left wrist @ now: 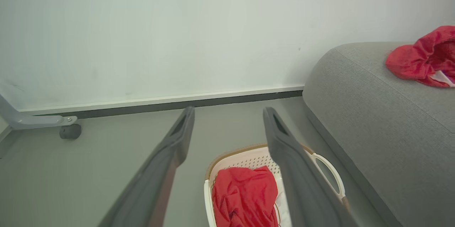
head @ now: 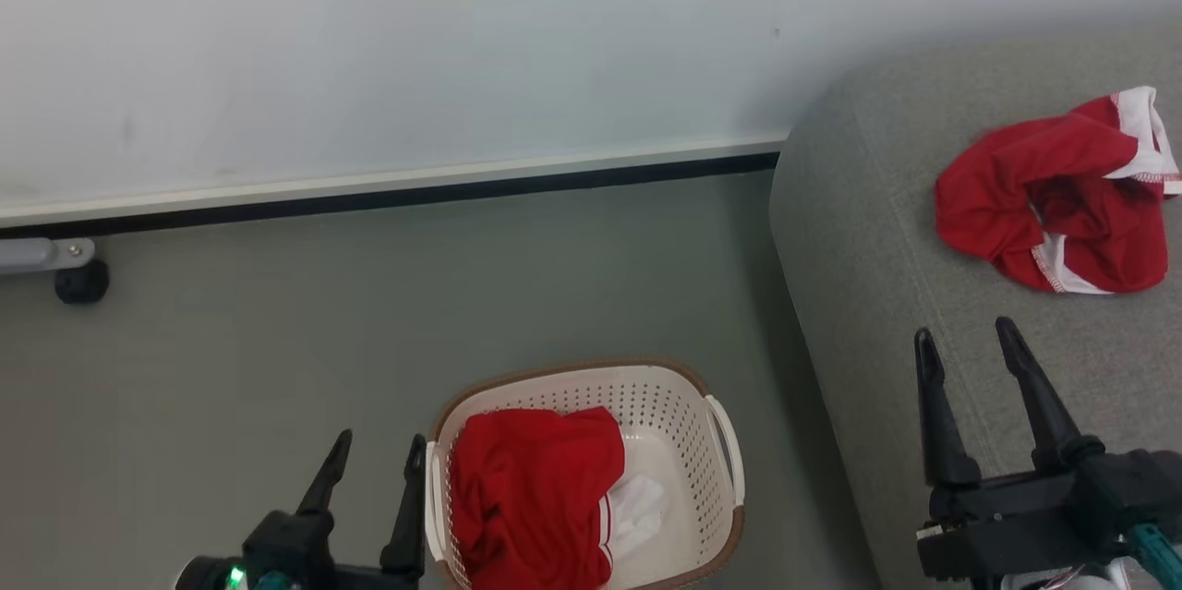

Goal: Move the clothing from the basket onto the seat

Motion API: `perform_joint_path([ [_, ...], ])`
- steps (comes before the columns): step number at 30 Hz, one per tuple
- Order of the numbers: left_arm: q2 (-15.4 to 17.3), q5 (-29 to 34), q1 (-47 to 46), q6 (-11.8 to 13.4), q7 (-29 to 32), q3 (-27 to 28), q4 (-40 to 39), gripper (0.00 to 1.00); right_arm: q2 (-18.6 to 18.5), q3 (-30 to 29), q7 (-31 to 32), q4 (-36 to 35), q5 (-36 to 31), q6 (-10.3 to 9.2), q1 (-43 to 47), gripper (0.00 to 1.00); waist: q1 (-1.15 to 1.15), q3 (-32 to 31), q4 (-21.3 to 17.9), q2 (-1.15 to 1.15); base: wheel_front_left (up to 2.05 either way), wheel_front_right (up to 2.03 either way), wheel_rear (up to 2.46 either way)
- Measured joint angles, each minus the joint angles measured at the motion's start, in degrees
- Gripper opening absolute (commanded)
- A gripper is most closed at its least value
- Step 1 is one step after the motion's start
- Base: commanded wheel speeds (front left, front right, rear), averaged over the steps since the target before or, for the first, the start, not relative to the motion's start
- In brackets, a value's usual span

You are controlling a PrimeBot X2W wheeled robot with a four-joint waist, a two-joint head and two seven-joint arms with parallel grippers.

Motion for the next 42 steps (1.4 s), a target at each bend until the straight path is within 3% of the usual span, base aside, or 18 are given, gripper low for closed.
perform_joint_path([
  [23,-4.2,8.7,-19.0,-2.7,6.9,-9.9,17.9,1.00,-1.5,-2.9,1.4,-5.5,-1.4,-0.22,-12.0,1.00,0.00,16.9,-3.6,0.00,0.00,0.00,0.00],
  [42,-5.1,11.9,-32.5,-2.7,10.8,-11.0,29.1,1.00,-0.8,-2.0,1.7,-9.5,-2.0,-0.09,-21.9,1.00,0.00,31.3,-6.1,0.01,0.00,0.00,0.00],
])
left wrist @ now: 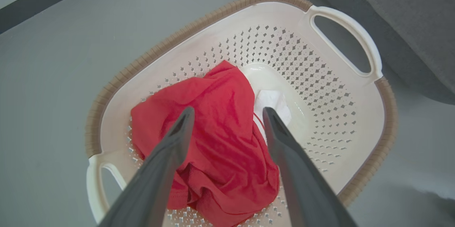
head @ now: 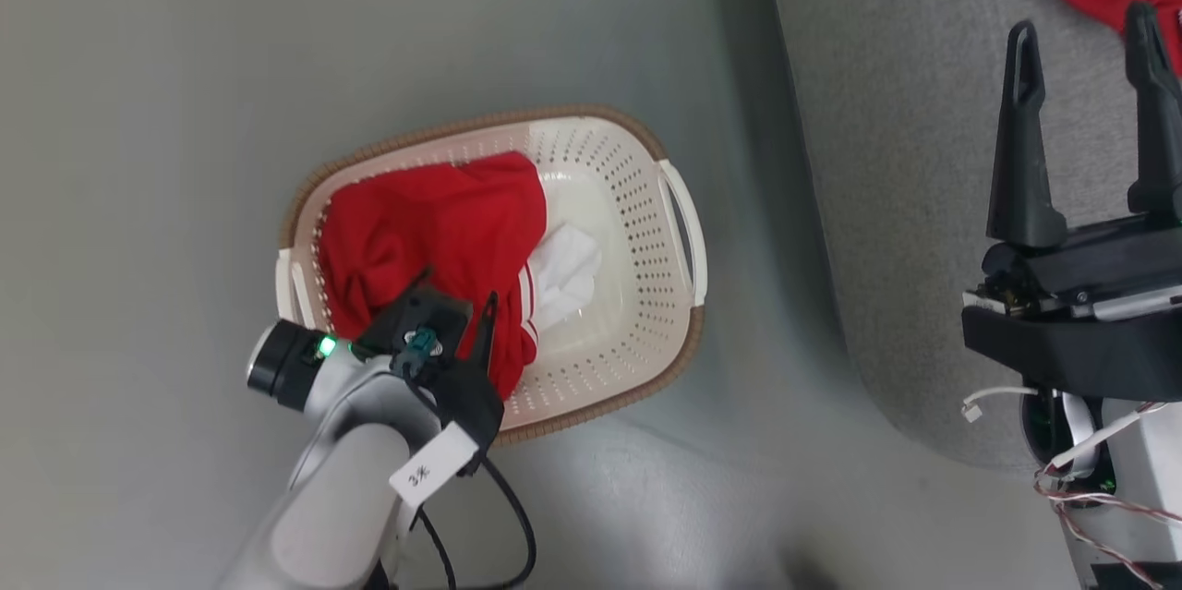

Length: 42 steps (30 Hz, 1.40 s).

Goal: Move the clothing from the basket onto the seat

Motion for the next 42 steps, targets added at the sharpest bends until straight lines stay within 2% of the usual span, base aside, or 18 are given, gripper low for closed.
perform_joint_path([
  [12,0.8,2.0,-9.0,1.4,1.9,0.9,4.2,1.00,0.3,-0.9,-0.3,-1.8,0.0,0.00,-5.5,1.00,0.00,9.1,-1.3,0.00,0.00,0.00,0.00],
  [20,1.5,4.6,-12.1,2.5,1.9,0.9,8.0,1.00,1.3,-0.8,-1.3,0.4,0.0,0.01,-8.6,1.00,0.00,14.0,-1.6,0.00,0.00,0.00,0.00],
  [42,1.3,8.7,-17.5,4.0,1.8,2.7,14.5,1.00,2.5,0.2,-2.6,3.5,0.0,0.76,-10.2,1.00,-0.01,16.9,-2.7,-0.02,0.00,0.00,0.00],
])
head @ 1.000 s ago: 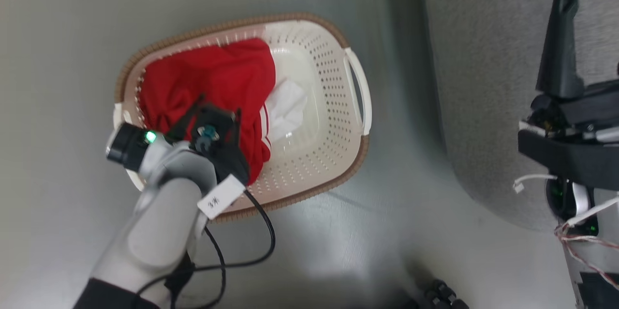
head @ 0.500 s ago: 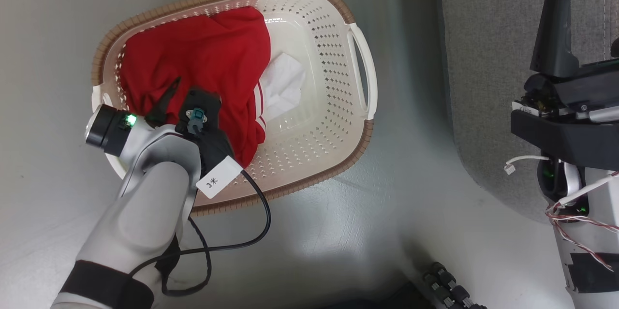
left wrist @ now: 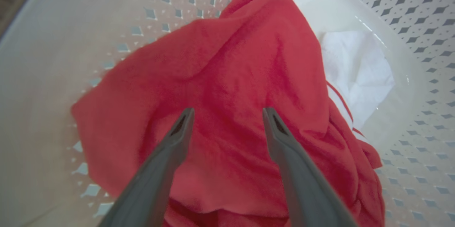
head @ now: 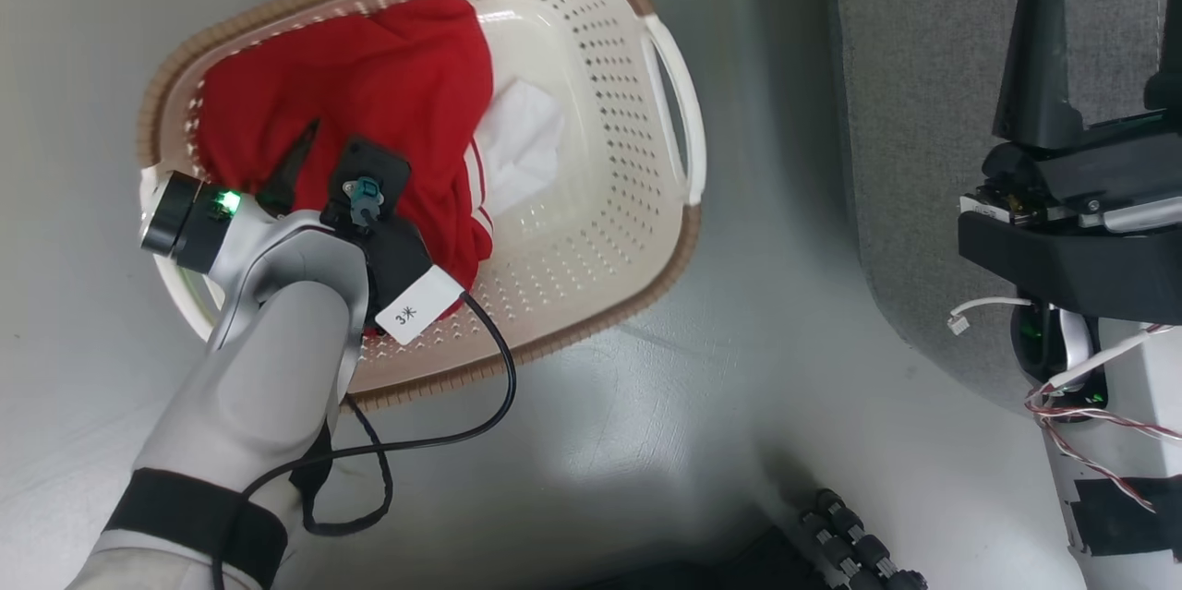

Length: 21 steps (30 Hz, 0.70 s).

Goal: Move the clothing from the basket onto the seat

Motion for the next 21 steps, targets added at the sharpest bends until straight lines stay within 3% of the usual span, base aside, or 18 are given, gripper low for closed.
perform_joint_path([
  [4,-0.2,0.7,-0.5,0.0,0.6,0.6,1.7,0.99,0.3,0.3,0.0,0.6,0.0,0.23,-0.3,1.00,0.00,0.2,-0.2,0.00,0.00,0.00,0.00],
  [5,-0.2,0.8,-0.7,0.0,0.9,0.9,2.1,0.93,0.4,0.4,-0.1,0.8,0.0,0.42,-0.5,1.00,0.00,0.2,-0.2,0.00,0.00,0.00,0.00],
  [6,-0.2,1.0,-0.8,0.0,1.1,1.1,2.4,0.69,0.4,0.5,-0.1,0.9,0.0,0.42,-0.6,1.00,0.00,0.2,-0.2,0.00,0.00,0.00,0.00],
  [7,-0.2,1.6,-0.8,0.0,1.2,1.2,3.2,0.34,0.5,0.5,-0.1,1.1,0.0,0.43,-0.9,1.00,0.00,0.2,-0.3,0.00,0.00,0.00,0.00],
  [9,-0.2,2.8,-0.8,0.0,1.4,1.2,3.7,0.00,0.6,0.5,-0.1,1.4,0.0,0.43,-0.9,1.00,0.00,0.3,-0.4,0.00,0.00,0.00,0.00],
  [21,-1.5,4.1,-1.3,0.0,-0.1,1.9,4.9,0.00,1.3,0.5,-0.5,3.5,0.0,0.91,-1.0,1.00,0.00,-0.6,-0.6,0.00,0.00,0.00,0.00],
])
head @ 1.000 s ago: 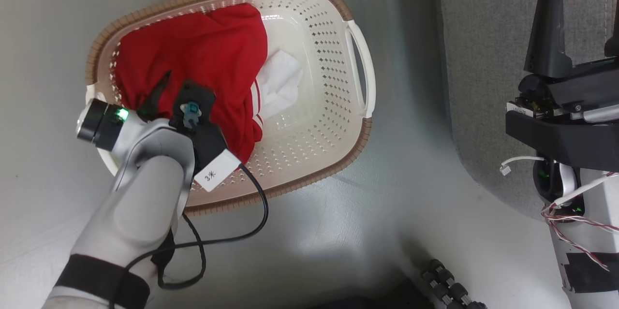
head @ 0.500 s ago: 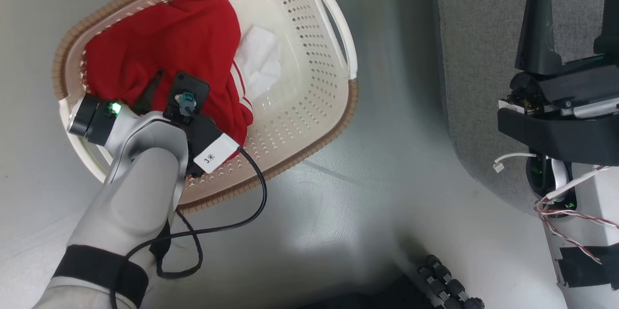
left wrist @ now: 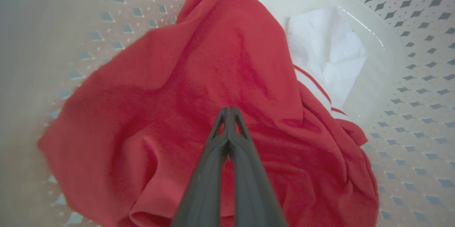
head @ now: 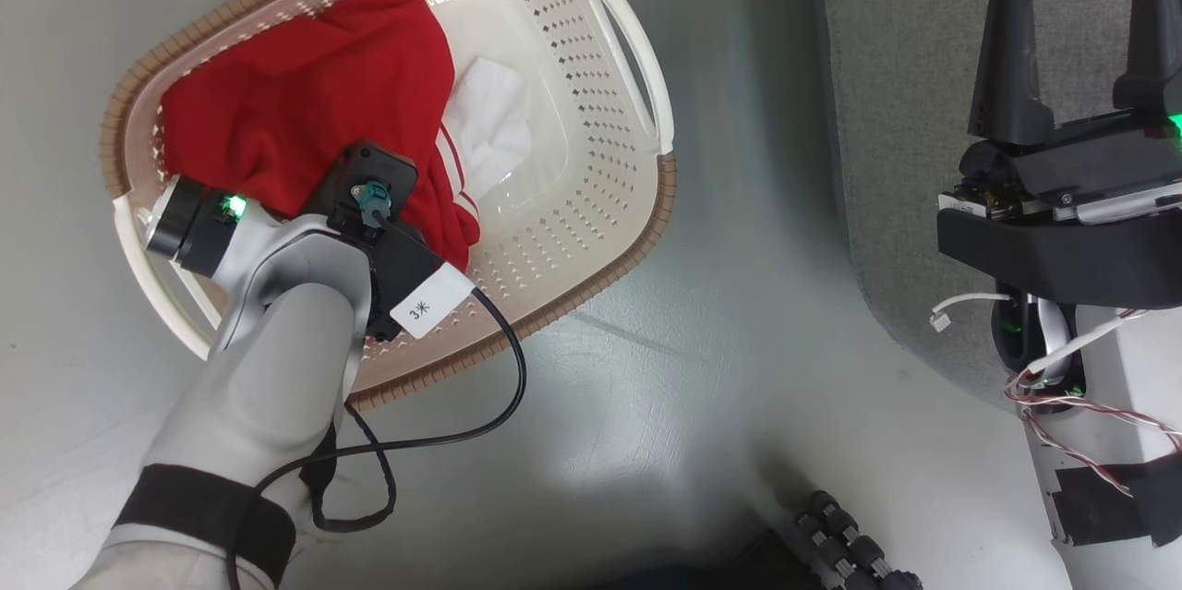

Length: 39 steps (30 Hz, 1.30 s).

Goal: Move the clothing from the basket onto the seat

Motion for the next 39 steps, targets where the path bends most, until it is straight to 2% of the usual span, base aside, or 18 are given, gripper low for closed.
perform_joint_path([
  [7,-1.1,0.0,0.0,0.0,-3.1,0.1,-0.2,0.00,0.3,0.0,0.0,1.3,0.0,0.01,0.0,1.00,0.00,-1.2,0.3,0.00,0.00,0.00,0.00],
  [8,-1.3,-0.1,0.0,0.0,-3.9,0.1,-0.4,0.18,0.3,0.1,0.0,1.6,0.0,0.02,0.0,1.00,0.00,-1.5,0.3,0.00,0.00,0.00,0.00],
  [9,-1.5,-0.2,0.0,0.0,-4.6,0.1,-0.6,0.33,0.4,0.1,0.0,2.0,0.0,0.04,0.0,1.00,0.00,-1.7,0.4,0.00,0.00,0.00,0.00],
  [12,-1.8,-0.9,0.0,0.0,-6.9,0.1,-1.6,0.46,0.6,0.2,0.0,2.8,0.0,0.29,0.1,1.00,0.00,-2.5,0.6,0.00,0.00,0.00,0.00],
  [13,-1.9,-1.1,0.0,0.0,-7.7,0.0,-1.9,0.62,0.6,0.3,0.0,3.2,0.0,0.35,0.1,1.00,0.00,-2.8,0.7,0.00,0.00,0.00,0.00],
  [15,-2.2,-1.7,0.1,0.0,-9.2,0.1,-2.5,0.85,0.6,0.3,0.0,4.0,0.0,0.53,0.2,1.00,0.00,-3.5,0.9,0.00,0.00,0.00,0.00],
  [17,-2.3,-2.0,0.1,0.0,-10.7,-0.1,-3.1,0.97,0.6,0.3,0.0,4.7,0.0,0.59,0.2,1.00,0.00,-4.4,1.1,0.00,0.00,0.00,0.00],
  [18,-2.4,-2.1,0.1,0.0,-11.6,0.0,-3.4,1.00,0.6,0.3,0.0,5.0,0.0,0.62,0.3,1.00,0.00,-4.8,1.2,0.00,0.00,0.00,0.00],
  [22,-2.5,-5.1,0.6,-0.1,-14.1,0.5,-5.0,1.00,0.6,0.2,0.0,6.3,0.0,1.02,1.1,1.00,0.00,-6.9,1.7,0.00,0.00,0.00,0.00],
  [32,-2.5,-14.2,5.8,-0.5,-15.1,-1.0,-13.2,1.00,0.3,-0.9,0.0,9.5,0.0,1.03,5.0,1.00,0.00,-13.4,3.3,0.00,0.00,0.00,0.00],
  [39,-2.6,-17.6,10.5,-0.6,-15.1,2.3,-17.2,1.00,-0.1,-1.9,0.0,11.4,0.0,1.04,8.0,1.00,0.00,-18.4,5.0,0.00,0.00,0.00,0.00],
])
